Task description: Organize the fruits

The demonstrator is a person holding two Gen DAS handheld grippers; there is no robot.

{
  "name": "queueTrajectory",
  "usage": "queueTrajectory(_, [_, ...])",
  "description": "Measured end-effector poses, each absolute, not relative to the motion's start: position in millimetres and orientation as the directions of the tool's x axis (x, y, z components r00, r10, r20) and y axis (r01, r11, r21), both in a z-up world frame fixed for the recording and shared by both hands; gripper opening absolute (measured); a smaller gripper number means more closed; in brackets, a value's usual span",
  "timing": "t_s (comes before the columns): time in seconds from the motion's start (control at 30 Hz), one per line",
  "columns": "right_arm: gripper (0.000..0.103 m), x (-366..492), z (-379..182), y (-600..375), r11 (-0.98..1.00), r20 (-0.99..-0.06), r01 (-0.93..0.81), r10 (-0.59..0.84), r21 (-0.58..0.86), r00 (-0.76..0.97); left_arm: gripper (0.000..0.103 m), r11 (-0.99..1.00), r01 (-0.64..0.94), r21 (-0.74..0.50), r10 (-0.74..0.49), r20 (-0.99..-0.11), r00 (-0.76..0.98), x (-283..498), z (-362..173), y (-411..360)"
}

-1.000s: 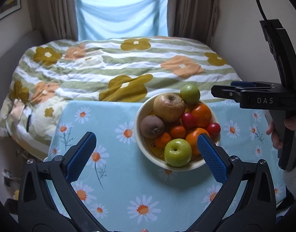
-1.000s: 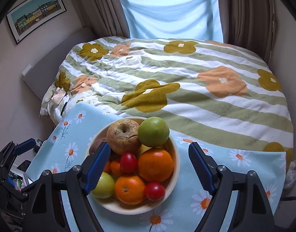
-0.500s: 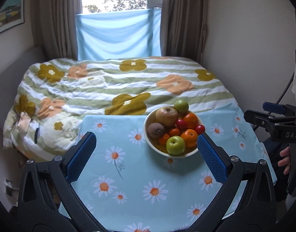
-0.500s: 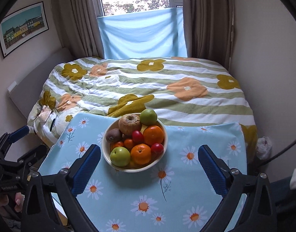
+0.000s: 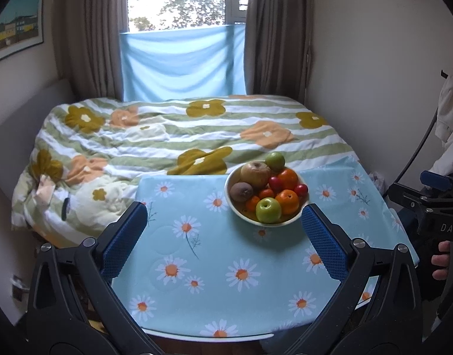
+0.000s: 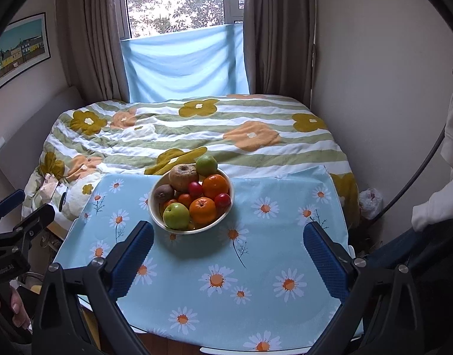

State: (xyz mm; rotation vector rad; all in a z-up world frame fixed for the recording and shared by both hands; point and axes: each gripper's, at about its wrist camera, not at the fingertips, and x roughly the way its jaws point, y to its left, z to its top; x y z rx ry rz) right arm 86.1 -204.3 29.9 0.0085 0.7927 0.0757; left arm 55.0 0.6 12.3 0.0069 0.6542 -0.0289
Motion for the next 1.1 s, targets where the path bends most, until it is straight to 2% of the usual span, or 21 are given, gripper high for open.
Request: queueTrajectory(1.1, [0.101,80.5,34.9,-208.6,0.999,-0.697,-0.032,0.035,0.017,0.716,0.103,1.000,0.025,-0.007,-0.025,-0.595,0.804,57.4,15.7,-8.1])
